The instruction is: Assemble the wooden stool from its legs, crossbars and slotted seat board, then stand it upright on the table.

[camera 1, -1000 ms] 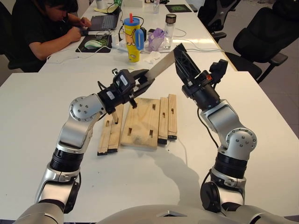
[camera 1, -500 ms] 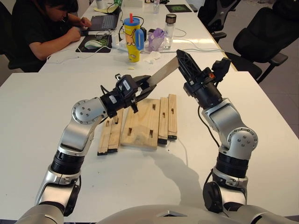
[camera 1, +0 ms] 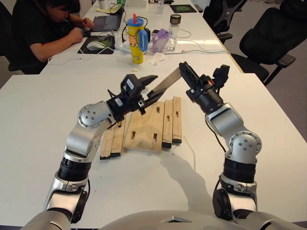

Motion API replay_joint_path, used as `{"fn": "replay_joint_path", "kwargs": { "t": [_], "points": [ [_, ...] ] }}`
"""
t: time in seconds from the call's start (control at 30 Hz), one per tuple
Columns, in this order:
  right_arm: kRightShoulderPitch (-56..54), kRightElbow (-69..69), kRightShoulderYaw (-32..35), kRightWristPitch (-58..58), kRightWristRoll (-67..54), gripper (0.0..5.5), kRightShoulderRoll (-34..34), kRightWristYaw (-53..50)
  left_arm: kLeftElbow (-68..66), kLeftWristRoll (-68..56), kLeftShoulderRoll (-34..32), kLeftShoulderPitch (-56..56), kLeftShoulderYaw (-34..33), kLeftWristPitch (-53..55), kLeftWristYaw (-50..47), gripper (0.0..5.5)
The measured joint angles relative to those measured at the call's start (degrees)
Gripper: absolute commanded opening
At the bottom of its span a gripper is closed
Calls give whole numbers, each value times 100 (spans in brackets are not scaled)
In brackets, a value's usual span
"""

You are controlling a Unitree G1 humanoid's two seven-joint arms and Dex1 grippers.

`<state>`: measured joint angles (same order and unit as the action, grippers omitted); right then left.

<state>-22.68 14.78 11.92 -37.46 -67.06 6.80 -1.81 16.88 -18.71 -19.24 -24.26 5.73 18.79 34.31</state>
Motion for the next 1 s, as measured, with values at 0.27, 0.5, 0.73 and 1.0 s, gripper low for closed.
{"fn": "replay_joint_path", "kwargs": {
  "t": [0.27, 0.5, 0.73, 1.0],
  "points": [
    [497, -145, 2, 1013, 2099, 45, -145, -685, -7, -390, 377, 136, -693, 281, -775, 308],
    [886, -291, 119, 1538, 2653, 45, -760, -999, 201, -478, 721, 416, -528, 348, -1020, 308],
    [848, -752, 243, 1829, 2840, 45, -1034, -980, 192, -480, 760, 412, -471, 368, -1045, 308],
    [609, -1349, 348, 2114, 2888, 45, -1136, -756, 123, -480, 760, 372, -467, 368, -1001, 308]
  ]
}}
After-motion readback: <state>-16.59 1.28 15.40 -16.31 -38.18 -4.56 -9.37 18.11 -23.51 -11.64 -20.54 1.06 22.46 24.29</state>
